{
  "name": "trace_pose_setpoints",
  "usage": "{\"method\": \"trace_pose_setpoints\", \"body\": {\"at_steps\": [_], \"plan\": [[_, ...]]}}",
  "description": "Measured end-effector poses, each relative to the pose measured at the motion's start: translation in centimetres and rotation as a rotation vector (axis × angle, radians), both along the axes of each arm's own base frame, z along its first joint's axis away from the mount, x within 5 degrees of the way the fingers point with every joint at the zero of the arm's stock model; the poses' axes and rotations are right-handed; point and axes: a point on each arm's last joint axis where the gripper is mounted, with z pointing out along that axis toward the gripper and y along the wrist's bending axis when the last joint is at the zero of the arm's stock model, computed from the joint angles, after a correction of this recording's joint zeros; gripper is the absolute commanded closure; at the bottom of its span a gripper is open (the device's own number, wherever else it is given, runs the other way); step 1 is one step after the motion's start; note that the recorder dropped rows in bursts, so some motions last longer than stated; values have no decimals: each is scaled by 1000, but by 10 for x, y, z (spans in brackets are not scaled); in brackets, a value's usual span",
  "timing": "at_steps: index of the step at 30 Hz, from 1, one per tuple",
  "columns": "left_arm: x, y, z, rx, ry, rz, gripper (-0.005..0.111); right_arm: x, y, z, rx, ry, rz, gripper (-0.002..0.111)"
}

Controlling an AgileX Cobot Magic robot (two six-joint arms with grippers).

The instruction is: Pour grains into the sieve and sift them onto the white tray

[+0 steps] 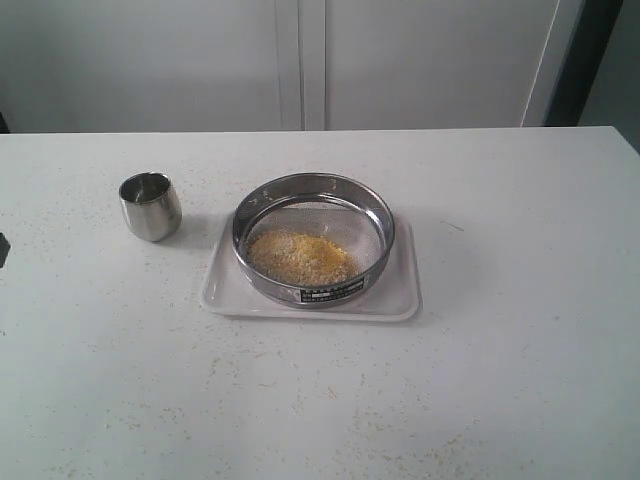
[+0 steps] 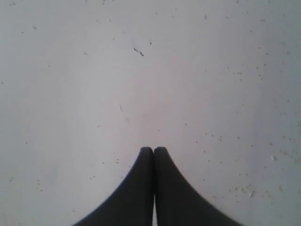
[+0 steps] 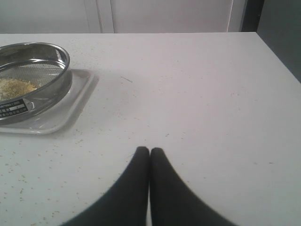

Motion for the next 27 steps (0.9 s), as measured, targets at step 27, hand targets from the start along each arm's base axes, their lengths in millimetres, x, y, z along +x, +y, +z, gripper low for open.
{"method": "trace_pose_setpoints", "body": {"at_steps": [27], "plan": [[-109, 15, 8, -62, -188, -8, 107, 0, 0, 0, 0, 0, 0, 108]]}}
